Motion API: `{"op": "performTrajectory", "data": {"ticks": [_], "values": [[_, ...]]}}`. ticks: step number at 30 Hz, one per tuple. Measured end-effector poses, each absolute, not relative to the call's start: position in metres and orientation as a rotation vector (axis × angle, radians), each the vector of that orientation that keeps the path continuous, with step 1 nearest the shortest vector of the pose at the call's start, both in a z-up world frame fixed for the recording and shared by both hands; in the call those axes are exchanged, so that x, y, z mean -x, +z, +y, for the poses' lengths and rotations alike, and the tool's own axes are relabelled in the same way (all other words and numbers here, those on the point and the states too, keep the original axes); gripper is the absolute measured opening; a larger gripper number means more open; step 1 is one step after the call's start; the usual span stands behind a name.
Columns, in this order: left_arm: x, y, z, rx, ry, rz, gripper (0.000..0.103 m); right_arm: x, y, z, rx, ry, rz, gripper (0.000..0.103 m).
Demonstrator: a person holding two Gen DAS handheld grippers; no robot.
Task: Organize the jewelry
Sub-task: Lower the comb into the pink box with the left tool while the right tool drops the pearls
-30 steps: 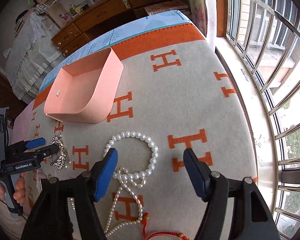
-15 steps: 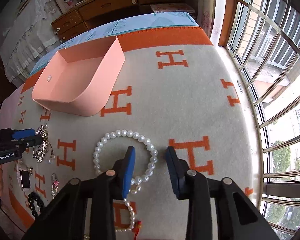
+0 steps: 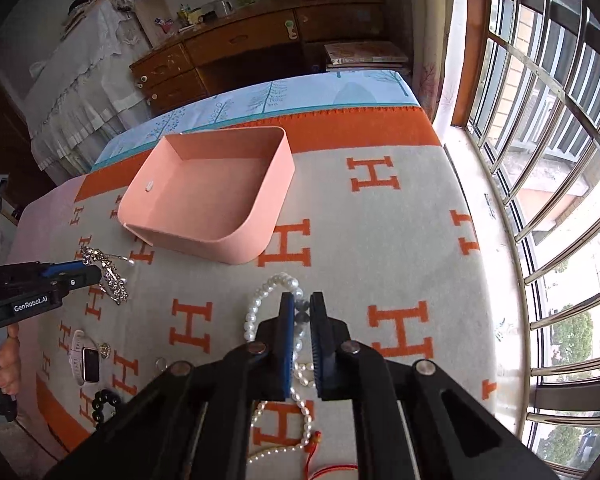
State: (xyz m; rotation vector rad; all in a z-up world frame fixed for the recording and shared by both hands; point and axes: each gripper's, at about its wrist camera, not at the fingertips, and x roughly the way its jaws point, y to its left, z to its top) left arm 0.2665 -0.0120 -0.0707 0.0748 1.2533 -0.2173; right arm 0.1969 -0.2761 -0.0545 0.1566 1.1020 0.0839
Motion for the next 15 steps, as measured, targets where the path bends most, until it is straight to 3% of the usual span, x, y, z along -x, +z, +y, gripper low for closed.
{"op": "performTrajectory", "data": {"ticks": [9, 15], "values": [[-0.272, -0.003, -0.031, -0.085, -0.23, 1.122, 0.024, -0.223, 0.006, -0.238, -0.124, 0.151, 0.96, 0.007], [-0.302, -0.005, -0.065, -0.119, -0.223, 1.106, 0.024, -0.252, 0.01, -0.216, -0.166, 0.2, 0.935, 0.008]]}}
